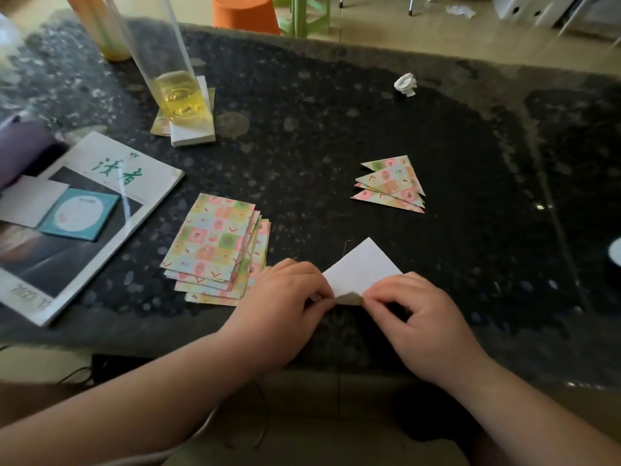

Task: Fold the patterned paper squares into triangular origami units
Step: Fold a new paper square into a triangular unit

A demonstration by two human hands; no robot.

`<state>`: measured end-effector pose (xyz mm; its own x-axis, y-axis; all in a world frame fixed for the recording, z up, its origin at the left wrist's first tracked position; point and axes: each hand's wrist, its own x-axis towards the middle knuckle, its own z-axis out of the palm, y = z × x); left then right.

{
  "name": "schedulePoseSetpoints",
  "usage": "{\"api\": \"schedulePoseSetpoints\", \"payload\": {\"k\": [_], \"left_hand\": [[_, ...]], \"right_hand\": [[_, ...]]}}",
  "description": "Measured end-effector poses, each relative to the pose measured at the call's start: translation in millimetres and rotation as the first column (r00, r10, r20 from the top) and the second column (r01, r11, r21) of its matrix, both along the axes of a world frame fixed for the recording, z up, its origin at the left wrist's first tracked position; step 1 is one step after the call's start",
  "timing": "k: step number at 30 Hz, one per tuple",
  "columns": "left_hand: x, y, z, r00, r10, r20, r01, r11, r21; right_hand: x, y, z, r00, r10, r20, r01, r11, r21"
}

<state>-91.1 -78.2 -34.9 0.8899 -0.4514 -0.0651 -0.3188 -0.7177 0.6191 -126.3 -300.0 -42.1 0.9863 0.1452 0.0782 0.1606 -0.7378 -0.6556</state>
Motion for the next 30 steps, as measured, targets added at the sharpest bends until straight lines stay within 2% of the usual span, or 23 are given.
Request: {"api": "schedulePoseSetpoints", "payload": {"k": [5,10,15,16,19,21,23,26,28,30], "left_hand": [[6,-9,5,0.991,0.117,-0.06,-0.117,0.993,0.003],[15,-17,8,0.972,0.195,-0.132,-0.192,0.981,0.033],[20,-22,15,0.952,0.232,-0.2,-0.225,0.973,0.054],[18,-22,16,0.958,0.226,-0.176,-0.217,0.974,0.068],[-1,-26,17,0.993,0.09,0.075,-0.098,0.989,0.108],[-23,-32,18,0.985,-0.064,0.163,0.038,0.987,0.156],[-45,-36,12,0.975,-0.179,0.131,0.138,0.951,0.276],[-58,-36,-1,0.963,-0.255,0.091,0.186,0.867,0.461],[-59,-38,2,0.962,-0.269,0.054,0.208,0.843,0.495],[-59,-41,5,0.945,-0.309,0.109,0.216,0.838,0.501]], "right_hand": [[11,10,0,0.98,-0.164,-0.114,0.173,0.983,0.067],[26,20,11,0.95,-0.195,-0.245,0.236,0.96,0.151],[36,22,16,0.927,-0.231,-0.296,0.277,0.953,0.126],[36,23,16,0.919,-0.249,-0.306,0.297,0.947,0.122],[36,25,13,0.907,-0.274,-0.318,0.32,0.942,0.101],[35,27,13,0.904,-0.274,-0.328,0.318,0.944,0.09],[36,27,13,0.903,-0.28,-0.327,0.315,0.947,0.06],[37,28,15,0.905,-0.287,-0.313,0.304,0.953,0.006],[38,29,16,0.906,-0.284,-0.314,0.294,0.956,-0.016],[39,29,15,0.908,-0.285,-0.308,0.286,0.957,-0.041]]}}
